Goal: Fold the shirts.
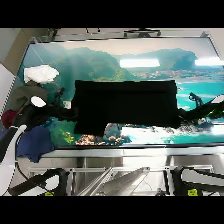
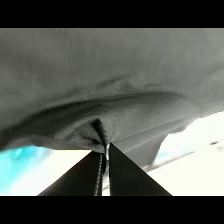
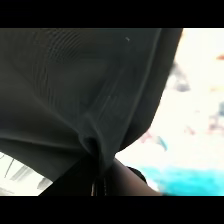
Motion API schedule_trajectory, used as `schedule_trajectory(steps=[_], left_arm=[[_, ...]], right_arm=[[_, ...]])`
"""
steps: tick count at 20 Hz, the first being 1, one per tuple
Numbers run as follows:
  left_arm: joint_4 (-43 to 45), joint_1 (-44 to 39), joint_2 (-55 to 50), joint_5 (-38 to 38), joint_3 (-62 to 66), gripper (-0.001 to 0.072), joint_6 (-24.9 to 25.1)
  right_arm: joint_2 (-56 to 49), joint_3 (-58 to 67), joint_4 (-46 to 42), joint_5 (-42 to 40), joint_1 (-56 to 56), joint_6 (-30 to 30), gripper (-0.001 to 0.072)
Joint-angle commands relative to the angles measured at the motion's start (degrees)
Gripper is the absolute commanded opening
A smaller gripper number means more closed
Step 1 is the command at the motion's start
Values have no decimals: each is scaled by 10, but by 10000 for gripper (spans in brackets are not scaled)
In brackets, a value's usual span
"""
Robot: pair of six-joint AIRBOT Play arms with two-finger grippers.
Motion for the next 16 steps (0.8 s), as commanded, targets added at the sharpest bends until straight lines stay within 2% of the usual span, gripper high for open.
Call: schedule_trajectory(steps=[1,4,7,10,16], left_arm=[[27,0,24,-28,43,25,-21],[84,0,23,-64,40,26,-40],[83,-5,24,-76,71,25,-40],[82,-20,0,-71,155,25,-47],[85,-53,-162,-63,353,26,-50]], right_arm=[[19,31,-51,23,-4,27,26],[19,33,-100,28,-4,35,26],[20,52,-77,30,0,36,26],[21,106,-49,19,24,36,26],[-14,183,-47,-117,83,37,26]])
